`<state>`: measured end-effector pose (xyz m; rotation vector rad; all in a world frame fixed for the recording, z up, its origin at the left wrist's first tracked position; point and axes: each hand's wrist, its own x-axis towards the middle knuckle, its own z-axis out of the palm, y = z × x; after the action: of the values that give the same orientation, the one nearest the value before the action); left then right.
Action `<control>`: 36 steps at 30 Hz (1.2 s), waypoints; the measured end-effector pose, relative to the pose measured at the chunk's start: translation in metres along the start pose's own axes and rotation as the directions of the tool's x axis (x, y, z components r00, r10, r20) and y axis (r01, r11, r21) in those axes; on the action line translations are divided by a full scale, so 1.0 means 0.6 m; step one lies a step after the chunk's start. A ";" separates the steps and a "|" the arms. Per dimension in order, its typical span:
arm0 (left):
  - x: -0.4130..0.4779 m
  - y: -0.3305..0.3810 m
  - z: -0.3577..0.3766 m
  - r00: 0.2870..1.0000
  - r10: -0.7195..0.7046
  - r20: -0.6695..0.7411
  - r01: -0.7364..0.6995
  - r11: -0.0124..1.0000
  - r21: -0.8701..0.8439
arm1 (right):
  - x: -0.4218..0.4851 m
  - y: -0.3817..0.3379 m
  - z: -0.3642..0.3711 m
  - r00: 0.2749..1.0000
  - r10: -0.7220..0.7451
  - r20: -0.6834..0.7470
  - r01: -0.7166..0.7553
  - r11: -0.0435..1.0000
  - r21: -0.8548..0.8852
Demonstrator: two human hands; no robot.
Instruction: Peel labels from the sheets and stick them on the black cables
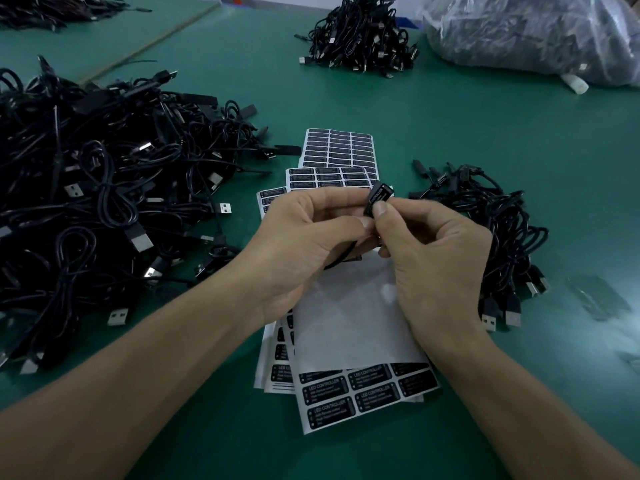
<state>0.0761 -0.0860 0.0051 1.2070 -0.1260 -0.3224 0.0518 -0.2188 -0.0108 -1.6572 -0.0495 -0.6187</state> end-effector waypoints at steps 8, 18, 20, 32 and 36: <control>0.001 0.003 0.002 1.000 -0.019 -0.009 0.018 0.999 -0.031 | 0.000 0.001 0.000 1.000 -0.012 -0.004 0.012 1.000 -0.008; -0.003 0.002 0.009 0.996 0.024 -0.082 -0.023 1.000 0.013 | -0.004 -0.002 -0.001 1.000 -0.020 -0.011 0.020 1.000 -0.017; -0.003 0.003 0.010 0.995 0.029 -0.098 -0.028 0.999 0.015 | -0.003 -0.002 -0.002 1.000 -0.010 -0.024 0.010 1.000 -0.015; -0.004 -0.001 0.010 0.990 0.117 -0.078 -0.107 0.987 0.120 | 0.003 0.002 -0.006 0.998 0.057 0.005 -0.057 0.998 0.012; -0.007 -0.004 0.007 0.984 0.171 -0.048 -0.156 0.962 0.226 | 0.006 0.001 -0.007 0.999 0.029 0.016 -0.029 1.000 0.009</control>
<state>0.0708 -0.0890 0.0048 1.4172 -0.2065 -0.1244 0.0534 -0.2239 -0.0094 -1.6514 -0.0397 -0.5826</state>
